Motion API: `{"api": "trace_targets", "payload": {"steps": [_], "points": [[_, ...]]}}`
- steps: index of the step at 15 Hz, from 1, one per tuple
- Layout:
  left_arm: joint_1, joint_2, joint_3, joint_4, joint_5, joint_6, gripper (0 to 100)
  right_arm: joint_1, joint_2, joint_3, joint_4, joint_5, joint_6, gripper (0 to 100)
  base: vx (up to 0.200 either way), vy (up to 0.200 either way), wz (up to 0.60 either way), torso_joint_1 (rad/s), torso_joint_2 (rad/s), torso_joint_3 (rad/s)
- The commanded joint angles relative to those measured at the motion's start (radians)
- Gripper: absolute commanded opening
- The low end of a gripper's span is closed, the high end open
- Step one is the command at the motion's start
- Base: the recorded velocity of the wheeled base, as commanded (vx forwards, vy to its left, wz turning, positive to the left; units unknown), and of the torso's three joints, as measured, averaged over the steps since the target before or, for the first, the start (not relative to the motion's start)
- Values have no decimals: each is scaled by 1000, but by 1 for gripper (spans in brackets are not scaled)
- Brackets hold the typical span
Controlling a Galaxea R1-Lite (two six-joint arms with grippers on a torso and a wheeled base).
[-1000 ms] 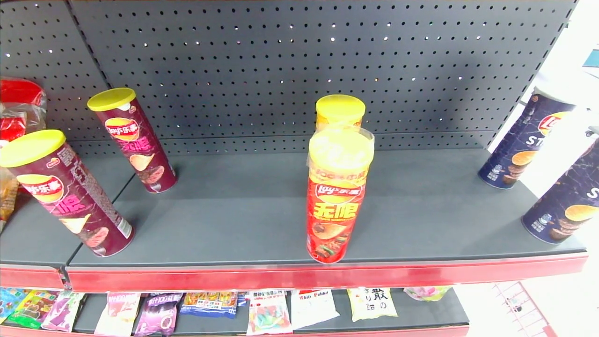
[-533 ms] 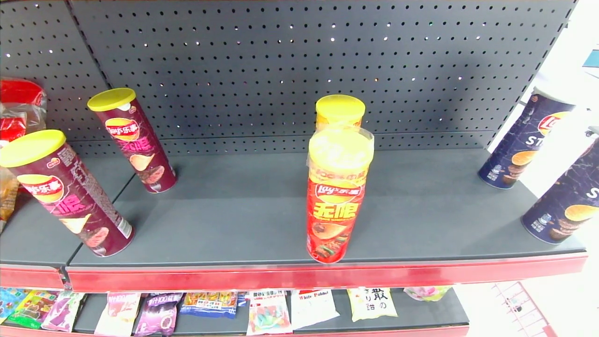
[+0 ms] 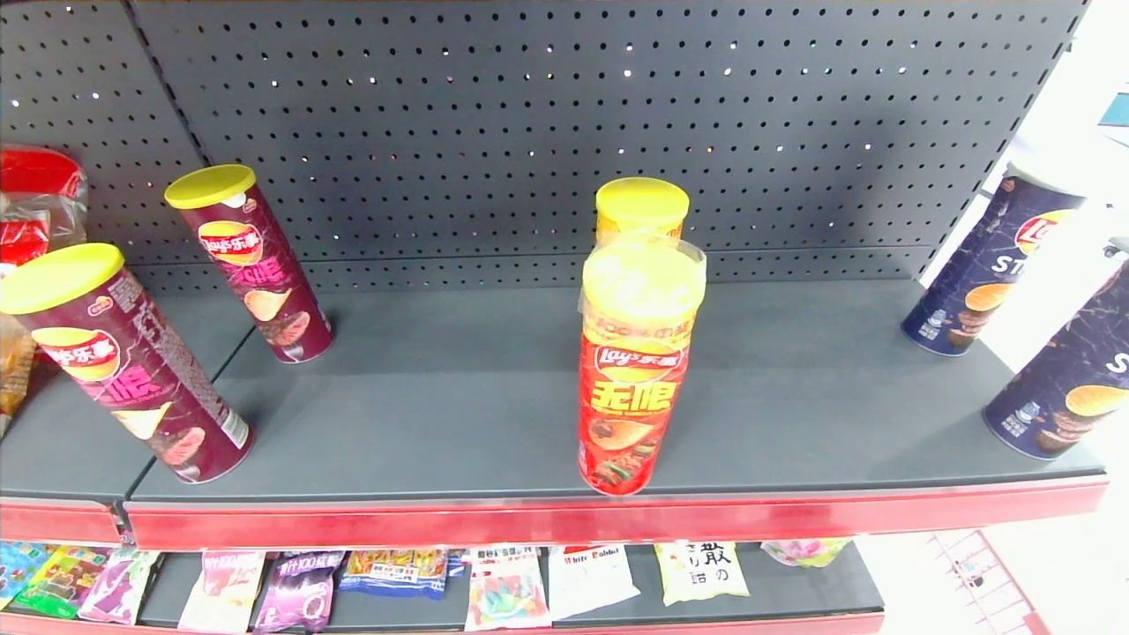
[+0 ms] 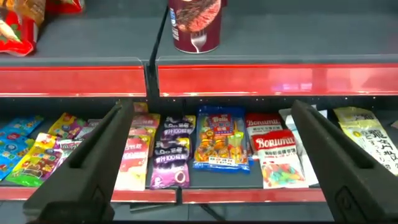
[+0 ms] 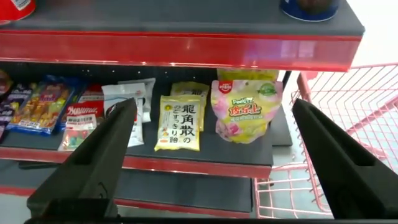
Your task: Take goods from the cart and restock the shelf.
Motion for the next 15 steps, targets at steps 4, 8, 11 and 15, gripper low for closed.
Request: {"api": "trace_targets", "payload": {"steps": [4, 8, 11, 15], "points": [[0, -1, 0, 0, 0, 0, 100, 0, 2, 0, 0, -2, 0, 100, -200, 0, 0, 6, 2, 4], [0, -1, 0, 0, 0, -5, 100, 0, 4, 0, 0, -2, -2, 100, 0, 0, 0, 0, 0, 0], [0, -1, 0, 0, 0, -5, 100, 0, 2, 0, 0, -2, -2, 100, 0, 0, 0, 0, 0, 0], [0, -1, 0, 0, 0, -5, 100, 0, 2, 0, 0, 0, 0, 100, 0, 0, 0, 0, 0, 0]]}}
